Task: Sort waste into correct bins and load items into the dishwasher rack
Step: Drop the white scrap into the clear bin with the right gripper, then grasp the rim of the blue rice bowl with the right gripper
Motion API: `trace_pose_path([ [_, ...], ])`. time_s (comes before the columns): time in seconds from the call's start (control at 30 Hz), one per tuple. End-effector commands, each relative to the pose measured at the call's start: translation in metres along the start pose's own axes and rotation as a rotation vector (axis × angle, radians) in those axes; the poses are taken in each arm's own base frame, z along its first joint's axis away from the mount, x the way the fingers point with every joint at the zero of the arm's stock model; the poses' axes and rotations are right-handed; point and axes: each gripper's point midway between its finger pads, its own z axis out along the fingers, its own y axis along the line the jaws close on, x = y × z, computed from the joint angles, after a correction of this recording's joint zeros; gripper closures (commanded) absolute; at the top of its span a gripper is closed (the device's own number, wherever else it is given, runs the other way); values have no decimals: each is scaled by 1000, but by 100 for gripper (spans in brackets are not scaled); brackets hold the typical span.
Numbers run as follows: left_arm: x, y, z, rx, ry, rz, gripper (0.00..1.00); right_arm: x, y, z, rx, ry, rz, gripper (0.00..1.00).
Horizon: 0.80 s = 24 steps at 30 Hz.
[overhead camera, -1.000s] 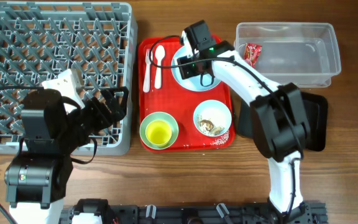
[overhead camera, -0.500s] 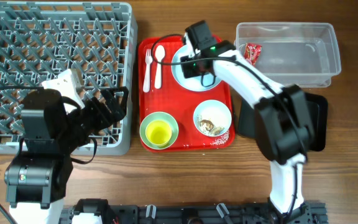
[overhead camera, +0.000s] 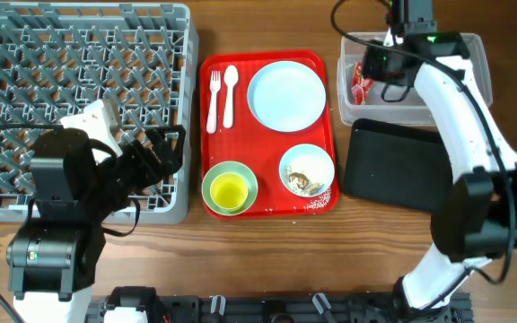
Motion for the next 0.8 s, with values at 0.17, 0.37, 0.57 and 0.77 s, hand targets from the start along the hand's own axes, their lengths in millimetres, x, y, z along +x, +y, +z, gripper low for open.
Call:
trace_pose_path([
  [0.17, -4, -6, -4, 19, -11, 25, 0, 17, 78, -87, -364, -34, -166, 40],
  [0.37, -4, -6, -4, 19, -11, 25, 0, 90, 116, -124, -299, 89, -257, 42],
  [0.57, -4, -6, -4, 19, -11, 25, 0, 172, 142, -96, -220, 230, -346, 46],
  [0.77, -4, -6, -4, 19, -11, 25, 0, 209, 143, -65, -181, 272, -299, 52],
])
